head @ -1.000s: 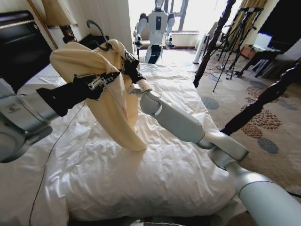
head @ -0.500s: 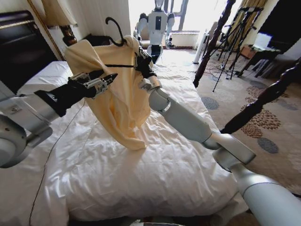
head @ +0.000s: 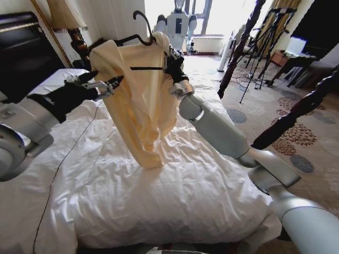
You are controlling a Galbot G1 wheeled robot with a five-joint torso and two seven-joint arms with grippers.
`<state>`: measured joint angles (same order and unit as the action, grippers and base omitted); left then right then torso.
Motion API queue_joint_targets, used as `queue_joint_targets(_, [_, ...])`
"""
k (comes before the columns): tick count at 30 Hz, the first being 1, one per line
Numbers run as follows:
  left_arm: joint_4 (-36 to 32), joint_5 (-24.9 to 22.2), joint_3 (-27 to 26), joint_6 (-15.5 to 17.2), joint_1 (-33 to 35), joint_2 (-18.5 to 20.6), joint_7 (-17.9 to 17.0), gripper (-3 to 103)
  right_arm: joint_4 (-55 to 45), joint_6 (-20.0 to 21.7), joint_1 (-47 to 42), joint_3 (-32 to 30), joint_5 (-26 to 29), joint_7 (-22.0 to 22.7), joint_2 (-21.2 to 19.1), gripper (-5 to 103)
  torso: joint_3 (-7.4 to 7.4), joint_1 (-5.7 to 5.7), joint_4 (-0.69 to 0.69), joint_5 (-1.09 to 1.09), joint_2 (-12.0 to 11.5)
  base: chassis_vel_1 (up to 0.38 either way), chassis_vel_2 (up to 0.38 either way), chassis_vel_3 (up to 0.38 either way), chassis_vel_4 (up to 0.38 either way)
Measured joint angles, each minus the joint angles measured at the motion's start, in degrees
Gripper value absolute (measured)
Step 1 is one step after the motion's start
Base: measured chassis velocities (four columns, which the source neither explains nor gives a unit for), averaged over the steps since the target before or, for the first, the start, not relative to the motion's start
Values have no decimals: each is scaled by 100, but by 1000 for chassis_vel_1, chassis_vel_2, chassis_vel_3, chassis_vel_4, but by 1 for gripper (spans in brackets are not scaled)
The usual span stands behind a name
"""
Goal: Pick up the clothes from the bed and hang them on the clothes hanger.
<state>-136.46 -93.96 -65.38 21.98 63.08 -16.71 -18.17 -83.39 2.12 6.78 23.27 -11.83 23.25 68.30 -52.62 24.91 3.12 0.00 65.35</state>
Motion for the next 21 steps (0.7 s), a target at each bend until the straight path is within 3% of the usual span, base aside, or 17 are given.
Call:
queue_joint_targets(9, [87, -5, 31, -54, -14, 79, 92, 100, -85, -252, -73, -64, -123, -67, -259, 2, 0, 0, 0, -2, 0, 0, 0, 0, 0])
queue_joint_targets(18, [80, -109, 9, -66, -52, 244, 244, 100, -58, -285, 1, 42, -231, -85, -128, 2, 0, 0, -2, -3, 0, 0, 0, 0, 0])
queue_joint_targets(21, [76, -157, 3, -73, -70, 326, 468, 100, -55, -325, 55, 121, -302, -93, -63, 2, 0, 0, -1, -3, 0, 0, 0, 0, 0])
